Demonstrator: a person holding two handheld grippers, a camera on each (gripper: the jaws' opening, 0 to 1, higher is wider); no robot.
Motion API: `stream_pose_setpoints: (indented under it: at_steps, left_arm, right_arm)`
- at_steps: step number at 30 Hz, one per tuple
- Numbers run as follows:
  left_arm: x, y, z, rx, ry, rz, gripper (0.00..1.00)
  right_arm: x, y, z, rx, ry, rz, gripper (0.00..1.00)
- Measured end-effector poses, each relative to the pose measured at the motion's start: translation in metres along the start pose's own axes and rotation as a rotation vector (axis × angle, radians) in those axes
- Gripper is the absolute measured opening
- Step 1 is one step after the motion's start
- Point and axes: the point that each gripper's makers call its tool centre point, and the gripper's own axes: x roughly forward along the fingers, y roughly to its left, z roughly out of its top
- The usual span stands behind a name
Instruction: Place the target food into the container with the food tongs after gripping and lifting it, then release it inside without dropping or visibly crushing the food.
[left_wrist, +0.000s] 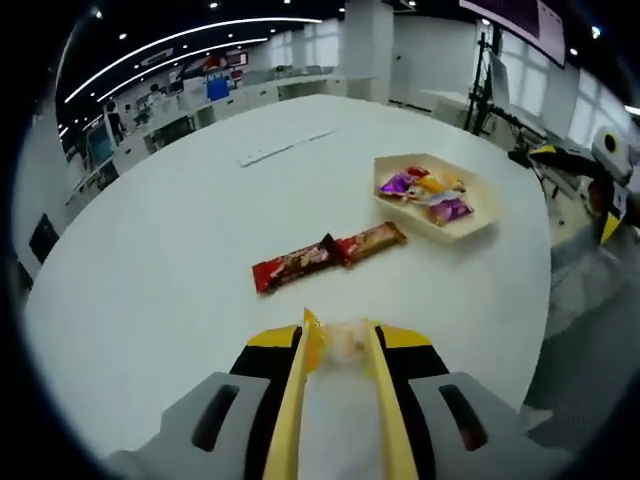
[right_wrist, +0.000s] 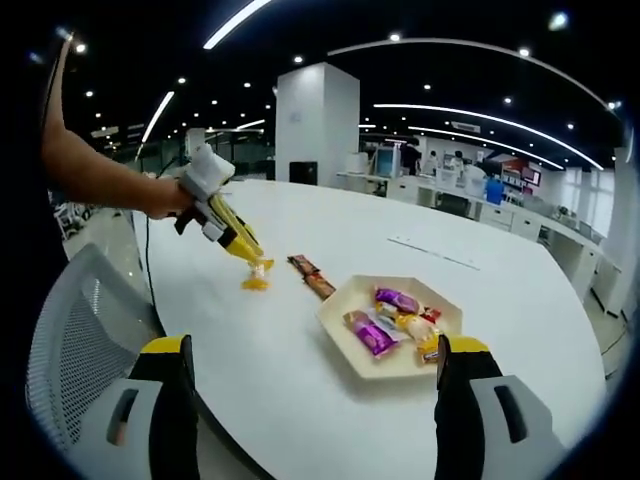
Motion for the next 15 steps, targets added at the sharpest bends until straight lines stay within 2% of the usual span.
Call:
stream_pose_setpoints:
  at_steps: [1,2,5,7,8,10,13,15]
  left_arm:
    - [0.0,0.0,-0.005,0.061,0.011,0.017,0.26]
    - [0.0,0.0,-0.01,0.078,0.022,0.023,0.26]
    - [0.0,-0.007,-0.024,-0.013,0.036,-0.009,0.26]
    - [-0.003,-0.007,-0.024,-0.014,0.026,-0.004,0.25]
    - [-0.005,-0.011,-0.024,-0.051,0.027,-0.024,0.25]
    - [-0.008,-0.015,-0.023,-0.056,0.019,-0.039,0.25]
    - [-0.012,-0.015,-0.018,0.001,0.012,-0.031,0.25]
    - [-0.013,-0.012,-0.01,0.066,-0.013,-0.038,0.26]
  right_arm:
    - [0.0,0.0,0.0,-0.001,0.001,-0.001,0.99]
    - [0.0,0.0,0.0,-0.001,0.001,-0.001,0.99]
    - [0.0,0.0,0.0,-0.002,0.002,-0.002,0.99]
    - [0.0,0.0,0.0,-0.002,0.001,-0.003,0.99]
    - [0.0,-0.001,-0.001,-0.002,0.002,-0.005,0.99]
    - [0.0,-0.001,0.0,0.0,-0.001,-0.005,0.99]
    - [-0.001,-0.001,0.0,0.001,-0.002,-0.008,0.99]
    - [-0.001,-0.001,0.0,0.001,-0.001,-0.008,0.99]
